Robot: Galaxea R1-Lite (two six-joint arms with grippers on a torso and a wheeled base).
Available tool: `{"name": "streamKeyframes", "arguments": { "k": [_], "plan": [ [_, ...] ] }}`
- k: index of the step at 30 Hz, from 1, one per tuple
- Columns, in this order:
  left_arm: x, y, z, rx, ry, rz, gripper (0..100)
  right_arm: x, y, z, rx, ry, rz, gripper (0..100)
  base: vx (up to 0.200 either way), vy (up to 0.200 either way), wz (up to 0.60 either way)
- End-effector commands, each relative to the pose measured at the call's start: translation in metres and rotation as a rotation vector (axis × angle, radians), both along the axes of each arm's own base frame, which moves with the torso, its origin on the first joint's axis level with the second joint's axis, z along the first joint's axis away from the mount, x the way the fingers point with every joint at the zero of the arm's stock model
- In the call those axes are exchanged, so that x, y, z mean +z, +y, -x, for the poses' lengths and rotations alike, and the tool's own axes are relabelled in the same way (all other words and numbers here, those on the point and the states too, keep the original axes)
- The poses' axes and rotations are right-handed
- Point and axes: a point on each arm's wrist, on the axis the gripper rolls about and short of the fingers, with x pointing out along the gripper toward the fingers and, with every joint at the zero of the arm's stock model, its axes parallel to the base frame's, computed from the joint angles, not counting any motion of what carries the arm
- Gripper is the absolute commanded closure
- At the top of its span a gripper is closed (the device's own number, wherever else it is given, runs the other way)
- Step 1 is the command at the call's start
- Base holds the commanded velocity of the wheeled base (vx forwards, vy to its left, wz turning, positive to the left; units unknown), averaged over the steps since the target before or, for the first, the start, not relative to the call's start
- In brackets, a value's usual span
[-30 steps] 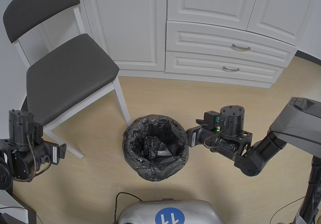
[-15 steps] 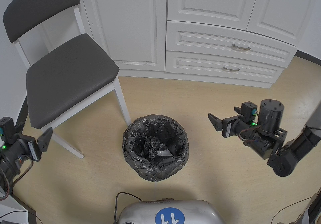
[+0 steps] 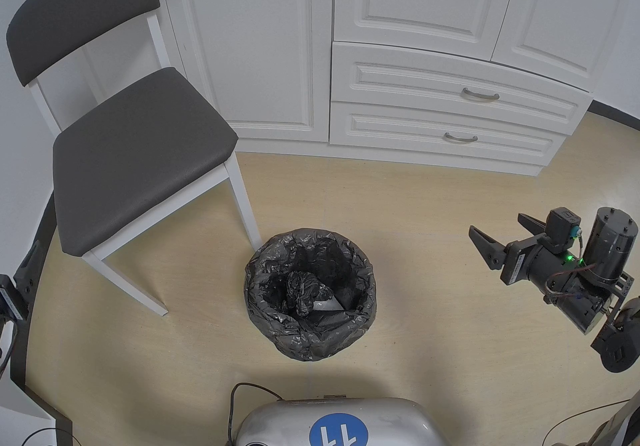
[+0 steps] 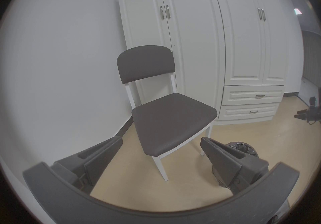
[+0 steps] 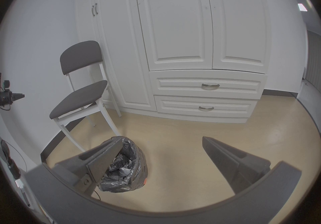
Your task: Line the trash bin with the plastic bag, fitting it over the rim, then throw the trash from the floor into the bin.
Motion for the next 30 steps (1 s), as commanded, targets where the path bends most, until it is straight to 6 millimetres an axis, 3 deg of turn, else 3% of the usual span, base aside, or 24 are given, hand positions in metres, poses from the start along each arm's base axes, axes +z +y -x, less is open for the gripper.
{"name": "streamKeyframes", "arguments": {
  "k": [1, 6, 17, 21, 24, 27, 28, 30],
  "plan": [
    [-0.004, 0.000, 0.021, -0.021, -0.063, -0.001, 0, 0.013, -0.009, 0.021, -0.008, -0.052, -0.030, 0, 0.000, 0.000, 0.00],
    [-0.013, -0.001, 0.039, -0.053, -0.062, -0.005, 0, 0.027, -0.022, 0.045, -0.037, -0.117, -0.048, 0, 0.000, 0.000, 0.00],
    [-0.010, -0.003, 0.075, -0.016, -0.190, -0.025, 0, 0.033, -0.054, 0.109, -0.202, -0.238, -0.070, 0, 0.000, 0.000, 0.00],
    [-0.011, -0.006, 0.089, -0.024, -0.211, -0.033, 0, 0.044, -0.068, 0.129, -0.278, -0.315, -0.035, 0, 0.000, 0.000, 0.00],
    [-0.011, -0.010, 0.105, -0.021, -0.213, -0.032, 0, 0.057, -0.081, 0.157, -0.346, -0.353, 0.004, 0, 0.000, 0.000, 0.00],
    [-0.011, -0.011, 0.109, -0.023, -0.211, -0.032, 0, 0.059, -0.085, 0.166, -0.374, -0.343, 0.015, 0, 0.000, 0.000, 0.00],
    [-0.012, -0.013, 0.114, -0.014, -0.211, -0.034, 0, 0.056, -0.092, 0.184, -0.438, -0.319, 0.033, 0, 0.000, 0.000, 0.00],
    [-0.013, -0.014, 0.115, -0.002, -0.215, -0.037, 0, 0.052, -0.095, 0.199, -0.475, -0.314, 0.035, 0, 0.000, 0.000, 0.00]
  ]
}}
